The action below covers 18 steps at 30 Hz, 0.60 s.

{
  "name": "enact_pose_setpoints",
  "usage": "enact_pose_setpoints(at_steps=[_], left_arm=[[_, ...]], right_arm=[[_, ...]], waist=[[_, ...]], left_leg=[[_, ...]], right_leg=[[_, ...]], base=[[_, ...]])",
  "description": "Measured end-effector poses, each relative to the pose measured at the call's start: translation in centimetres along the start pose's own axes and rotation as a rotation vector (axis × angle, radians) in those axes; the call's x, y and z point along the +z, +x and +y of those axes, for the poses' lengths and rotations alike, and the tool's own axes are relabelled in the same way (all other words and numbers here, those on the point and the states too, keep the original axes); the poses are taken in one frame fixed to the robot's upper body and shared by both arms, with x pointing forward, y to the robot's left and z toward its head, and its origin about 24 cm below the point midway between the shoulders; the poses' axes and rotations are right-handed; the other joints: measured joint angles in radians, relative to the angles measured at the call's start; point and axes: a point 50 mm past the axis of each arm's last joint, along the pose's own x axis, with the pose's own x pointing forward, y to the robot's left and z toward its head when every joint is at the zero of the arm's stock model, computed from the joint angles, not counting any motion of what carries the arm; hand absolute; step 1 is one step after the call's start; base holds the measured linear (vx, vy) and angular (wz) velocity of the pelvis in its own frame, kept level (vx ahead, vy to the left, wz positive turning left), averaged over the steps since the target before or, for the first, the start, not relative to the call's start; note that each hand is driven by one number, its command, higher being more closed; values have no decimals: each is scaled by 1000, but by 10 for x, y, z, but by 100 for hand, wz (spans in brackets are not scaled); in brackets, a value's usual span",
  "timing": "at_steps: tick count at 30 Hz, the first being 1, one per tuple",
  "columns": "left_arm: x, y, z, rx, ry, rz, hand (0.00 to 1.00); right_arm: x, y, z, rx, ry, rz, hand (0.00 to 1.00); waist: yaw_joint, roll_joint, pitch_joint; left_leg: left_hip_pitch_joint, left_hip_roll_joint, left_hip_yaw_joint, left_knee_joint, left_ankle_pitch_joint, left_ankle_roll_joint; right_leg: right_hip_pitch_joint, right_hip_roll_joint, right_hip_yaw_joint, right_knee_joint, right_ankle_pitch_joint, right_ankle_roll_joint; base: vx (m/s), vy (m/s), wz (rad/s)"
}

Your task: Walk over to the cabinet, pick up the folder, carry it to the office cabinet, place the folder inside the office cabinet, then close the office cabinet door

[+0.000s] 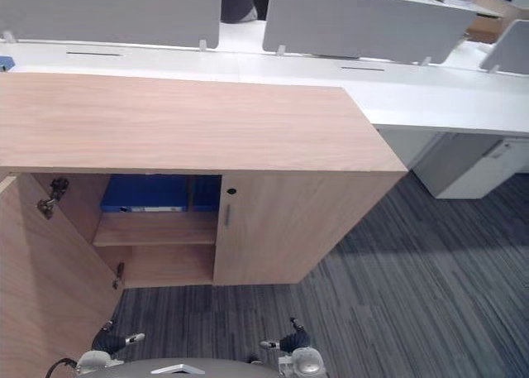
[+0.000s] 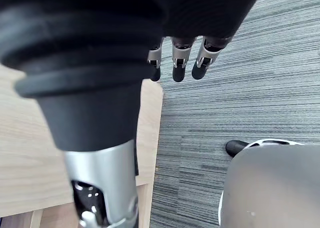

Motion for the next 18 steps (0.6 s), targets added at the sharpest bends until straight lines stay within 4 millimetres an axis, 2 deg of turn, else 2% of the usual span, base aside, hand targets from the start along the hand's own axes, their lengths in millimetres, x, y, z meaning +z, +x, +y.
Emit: enact_pose_setpoints(at_steps=[3,6,10,12,13,15,17,18], left_arm=[[-1,0,1,5,-18,5,0],[0,0,2,9,-19,2,0],[1,1,3,26,-48,4,0],[3,2,4,37,-68,1,0],[5,2,4,43,-82,-5,0],[7,2,4,52,-119,-6,0],[9,1,2,67,-173,-7,0],[11,1,3,85,-218,-14,0]], right_arm=[[2,1,0,1,-2,-4,0],[7,2,5,9,7,-15,0],[9,2,6,9,10,-19,0],[10,2,9,6,16,-20,0],[13,3,11,1,21,-29,0],[15,3,13,3,25,-33,0],[22,4,13,-5,28,-53,0],[30,5,13,-7,36,-84,0]], waist=[[0,0,7],[-3,-1,12],[9,8,26],[11,9,27],[15,-1,30],[21,6,43],[43,14,62],[53,13,78]], left_leg=[[-13,-5,0,0,2,0],[-40,-13,-40,0,6,0],[-56,-28,-137,0,12,3],[-72,-35,-191,2,28,14],[-77,-38,-222,7,34,9],[-79,-43,-264,8,45,3],[-78,-46,-289,20,49,-2],[-95,-57,-287,62,43,-10]], right_leg=[[-29,-7,11,29,-4,4],[-61,-2,50,73,-44,13],[-23,-4,7,63,-81,14],[-4,-4,-31,57,-80,4],[8,-4,-37,57,-82,-2],[28,-4,-52,57,-93,-19],[56,-5,-73,60,-99,-28],[71,-11,-84,71,-110,-45]], base=[[-24,12,-6],[27,-10,36],[105,-10,68],[175,-9,93],[164,-3,99],[137,5,96],[90,-2,90],[10,-1,92]])
